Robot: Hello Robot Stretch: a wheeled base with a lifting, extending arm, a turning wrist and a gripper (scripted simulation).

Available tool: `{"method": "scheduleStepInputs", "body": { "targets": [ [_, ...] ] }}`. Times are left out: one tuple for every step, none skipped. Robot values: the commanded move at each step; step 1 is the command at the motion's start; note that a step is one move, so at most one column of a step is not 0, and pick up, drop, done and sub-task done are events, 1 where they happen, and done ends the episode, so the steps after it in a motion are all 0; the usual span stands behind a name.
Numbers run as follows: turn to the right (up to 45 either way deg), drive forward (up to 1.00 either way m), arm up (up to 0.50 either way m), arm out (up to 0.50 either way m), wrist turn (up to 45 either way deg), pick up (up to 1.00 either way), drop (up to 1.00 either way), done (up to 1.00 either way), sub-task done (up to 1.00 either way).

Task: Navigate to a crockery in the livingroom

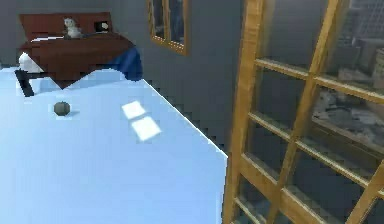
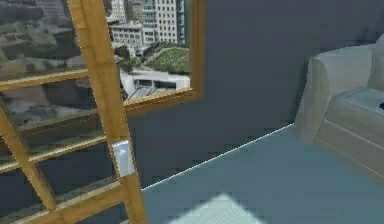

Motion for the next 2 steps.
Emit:
{"method": "scheduleStepInputs", "body": {
  "targets": [
    [-45.0,0.00,0.00,0.00,0.0,0.00,0.00,0.00,0.00],
    [-45.0,0.00,0.00,0.00,0.0,0.00,0.00,0.00,0.00]
  ]
}}
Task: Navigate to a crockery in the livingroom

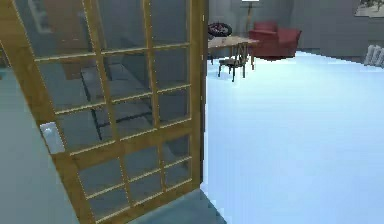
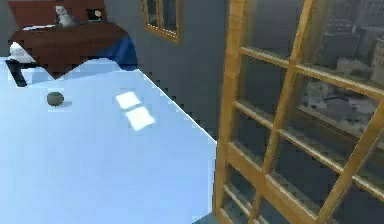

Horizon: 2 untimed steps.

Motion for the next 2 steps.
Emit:
{"method": "scheduleStepInputs", "body": {
  "targets": [
    [-45.0,0.00,0.00,0.00,0.0,0.00,0.00,0.00,0.00],
    [-30.0,0.00,0.00,0.00,0.0,0.00,0.00,0.00,0.00]
  ]
}}
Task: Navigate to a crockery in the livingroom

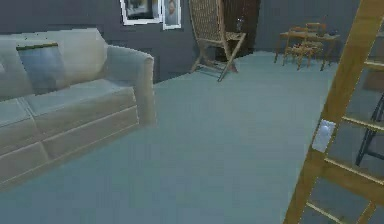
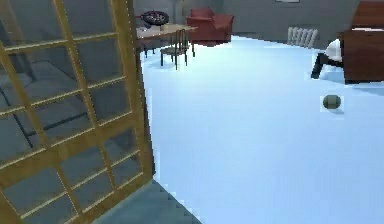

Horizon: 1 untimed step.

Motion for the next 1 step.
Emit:
{"method": "scheduleStepInputs", "body": {
  "targets": [
    [0.0,0.65,0.00,0.00,0.0,0.00,0.00,0.00,0.00]
  ]
}}
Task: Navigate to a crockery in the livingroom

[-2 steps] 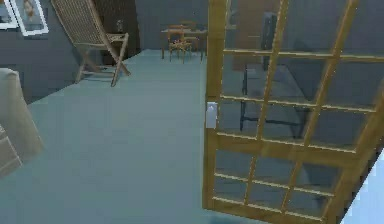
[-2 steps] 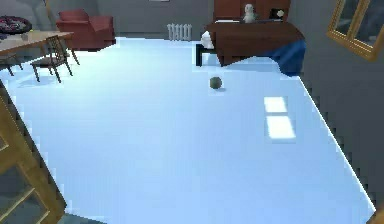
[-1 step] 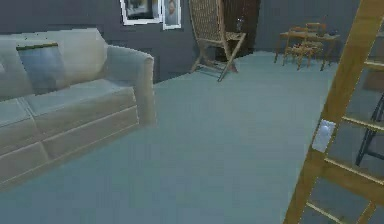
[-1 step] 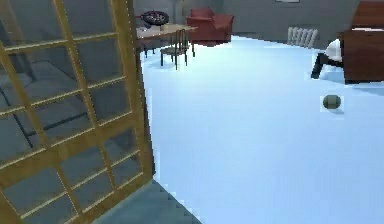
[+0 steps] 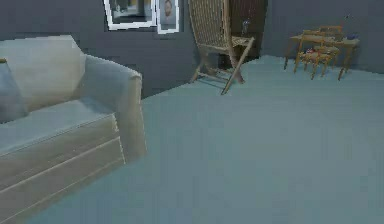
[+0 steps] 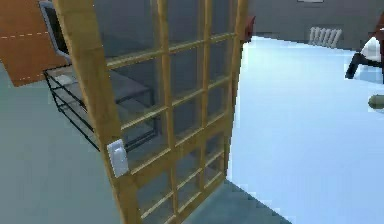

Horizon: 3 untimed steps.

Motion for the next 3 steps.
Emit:
{"method": "scheduleStepInputs", "body": {
  "targets": [
    [0.0,0.60,0.00,0.00,0.0,0.00,0.00,0.00,0.00],
    [42.0,0.00,0.00,0.00,0.0,0.00,0.00,0.00,0.00],
    [0.0,1.00,0.00,0.00,0.0,0.00,0.00,0.00,0.00]
  ]
}}
